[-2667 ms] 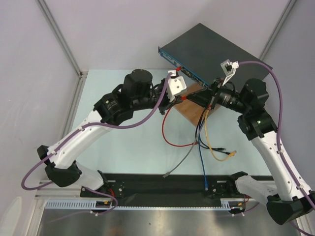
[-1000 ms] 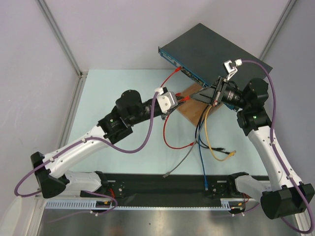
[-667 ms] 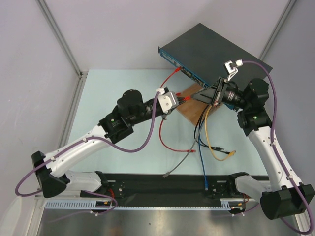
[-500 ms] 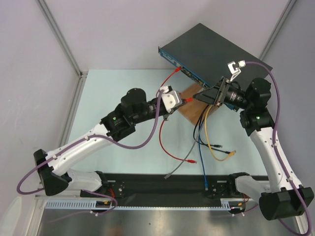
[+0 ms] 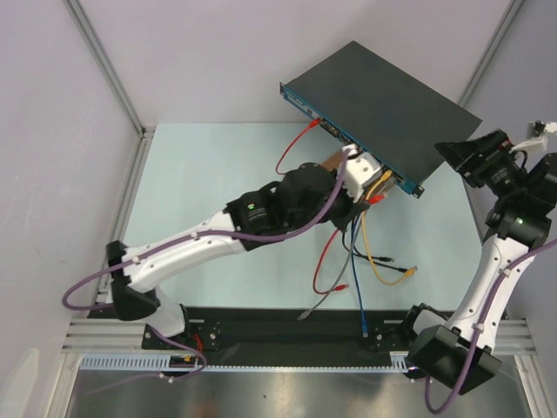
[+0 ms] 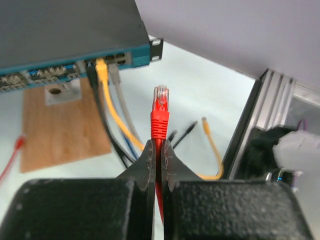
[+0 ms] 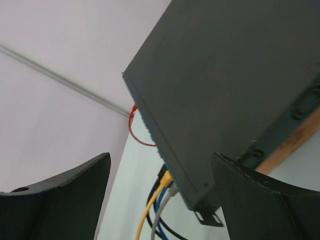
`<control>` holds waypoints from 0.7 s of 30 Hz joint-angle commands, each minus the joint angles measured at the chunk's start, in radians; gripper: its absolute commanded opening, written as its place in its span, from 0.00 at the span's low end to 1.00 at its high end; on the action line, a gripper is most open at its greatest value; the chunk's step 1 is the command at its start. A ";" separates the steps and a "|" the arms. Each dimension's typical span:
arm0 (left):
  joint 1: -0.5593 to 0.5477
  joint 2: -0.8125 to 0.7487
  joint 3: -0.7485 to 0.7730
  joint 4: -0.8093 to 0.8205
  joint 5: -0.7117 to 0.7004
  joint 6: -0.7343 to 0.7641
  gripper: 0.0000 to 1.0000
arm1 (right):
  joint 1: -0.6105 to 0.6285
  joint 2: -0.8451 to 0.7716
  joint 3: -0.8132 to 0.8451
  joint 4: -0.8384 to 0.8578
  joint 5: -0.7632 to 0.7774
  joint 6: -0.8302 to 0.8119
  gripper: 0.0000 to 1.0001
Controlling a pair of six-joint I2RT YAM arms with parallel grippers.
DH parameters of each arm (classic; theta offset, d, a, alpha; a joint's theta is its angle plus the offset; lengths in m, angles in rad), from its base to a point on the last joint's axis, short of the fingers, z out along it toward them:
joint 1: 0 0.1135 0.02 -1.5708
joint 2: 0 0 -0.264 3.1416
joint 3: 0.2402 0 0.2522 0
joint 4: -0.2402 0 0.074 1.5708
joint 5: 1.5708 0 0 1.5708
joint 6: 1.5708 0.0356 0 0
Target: Insert the plug into the switch port
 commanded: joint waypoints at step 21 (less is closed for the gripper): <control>0.024 0.447 0.500 -0.185 -0.260 -0.325 0.00 | -0.022 0.046 -0.256 0.171 -0.056 0.042 0.91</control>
